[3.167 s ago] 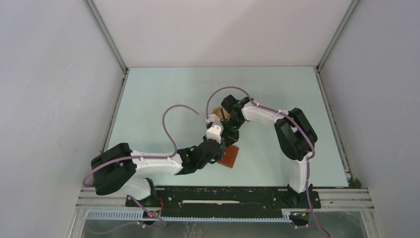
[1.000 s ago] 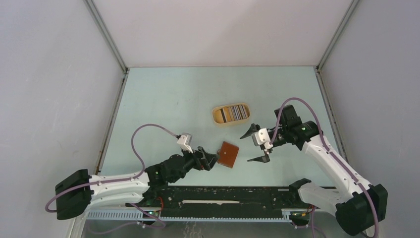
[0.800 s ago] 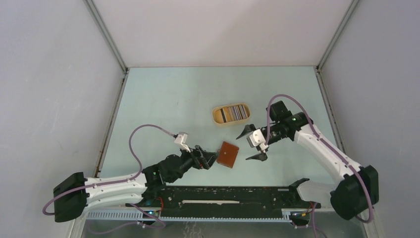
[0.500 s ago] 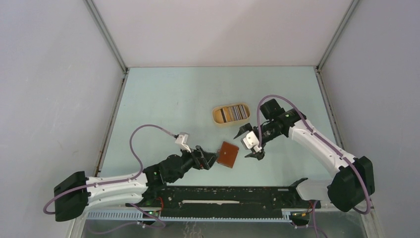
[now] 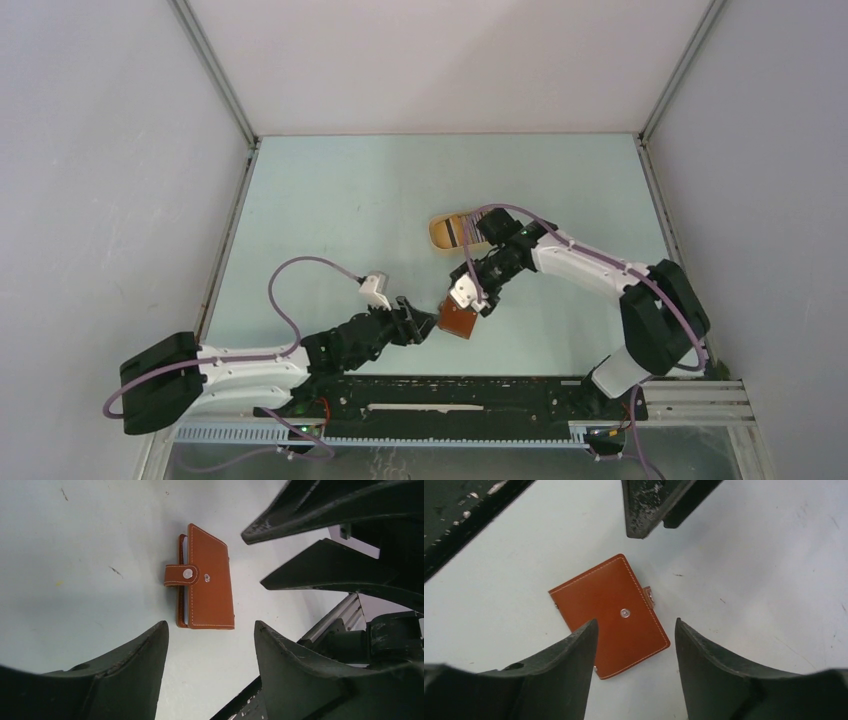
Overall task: Put the credit cards into the card holder
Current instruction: Close the card holder at the center of the board.
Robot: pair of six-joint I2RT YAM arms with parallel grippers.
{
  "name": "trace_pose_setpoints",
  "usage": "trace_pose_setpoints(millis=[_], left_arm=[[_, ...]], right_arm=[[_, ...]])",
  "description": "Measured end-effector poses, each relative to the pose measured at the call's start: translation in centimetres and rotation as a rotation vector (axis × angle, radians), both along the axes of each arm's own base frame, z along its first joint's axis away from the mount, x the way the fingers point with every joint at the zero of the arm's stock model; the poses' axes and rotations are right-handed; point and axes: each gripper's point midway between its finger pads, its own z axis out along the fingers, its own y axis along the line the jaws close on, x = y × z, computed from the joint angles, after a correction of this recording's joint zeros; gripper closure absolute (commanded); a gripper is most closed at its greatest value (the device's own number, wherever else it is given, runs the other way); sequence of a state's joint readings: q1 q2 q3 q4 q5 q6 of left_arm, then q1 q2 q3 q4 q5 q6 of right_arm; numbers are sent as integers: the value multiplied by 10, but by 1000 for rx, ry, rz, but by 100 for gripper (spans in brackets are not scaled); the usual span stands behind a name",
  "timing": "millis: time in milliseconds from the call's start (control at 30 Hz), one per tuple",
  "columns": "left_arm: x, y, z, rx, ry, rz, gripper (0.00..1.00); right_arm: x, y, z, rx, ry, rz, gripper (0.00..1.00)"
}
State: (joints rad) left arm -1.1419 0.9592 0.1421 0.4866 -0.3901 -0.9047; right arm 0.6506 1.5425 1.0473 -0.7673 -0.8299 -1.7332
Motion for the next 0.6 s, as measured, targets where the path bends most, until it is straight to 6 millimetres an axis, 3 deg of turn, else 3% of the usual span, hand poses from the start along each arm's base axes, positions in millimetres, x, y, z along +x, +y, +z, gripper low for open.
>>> trace_pose_setpoints(millis=[167, 333, 600], left_arm=[[2, 5, -6, -9, 23, 37, 38], [1, 10, -13, -4, 45, 57, 39], [2, 11, -22, 22, 57, 64, 40]], right_arm=[[14, 15, -11, -29, -10, 1, 53], [12, 28, -24, -68, -21, 15, 56], [12, 31, -36, -111, -27, 5, 61]])
